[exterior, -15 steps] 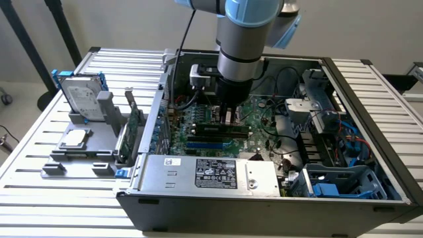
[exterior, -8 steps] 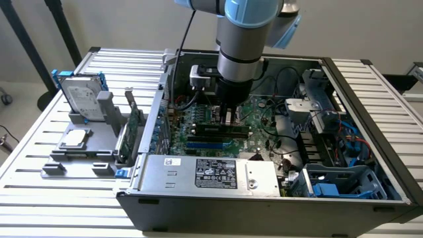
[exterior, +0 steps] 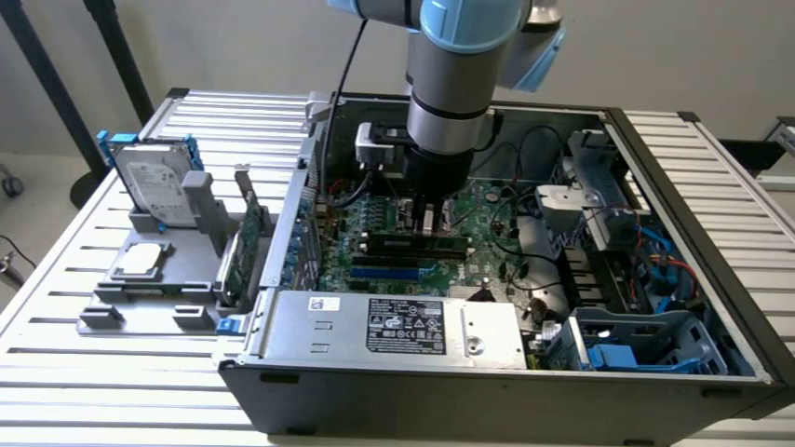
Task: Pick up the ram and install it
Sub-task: 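Insert the ram into the slot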
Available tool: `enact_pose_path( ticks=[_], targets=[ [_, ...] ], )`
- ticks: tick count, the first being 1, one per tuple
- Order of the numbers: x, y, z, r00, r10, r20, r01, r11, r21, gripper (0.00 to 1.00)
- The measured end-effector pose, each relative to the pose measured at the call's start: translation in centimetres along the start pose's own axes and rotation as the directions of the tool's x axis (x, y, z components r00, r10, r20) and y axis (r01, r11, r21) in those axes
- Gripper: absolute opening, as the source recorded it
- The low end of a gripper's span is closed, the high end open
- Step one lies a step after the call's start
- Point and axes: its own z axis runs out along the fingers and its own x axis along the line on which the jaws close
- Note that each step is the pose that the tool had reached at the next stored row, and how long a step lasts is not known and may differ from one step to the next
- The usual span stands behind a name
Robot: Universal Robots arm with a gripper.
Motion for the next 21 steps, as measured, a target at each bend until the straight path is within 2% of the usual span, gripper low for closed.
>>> enact_pose_path(
  ticks=[21],
  targets=[
    [0.0, -0.1, 0.23, 1.0, 0.0, -0.0003, 0.0, 1.0, 0.0009, 0.14]
  ],
)
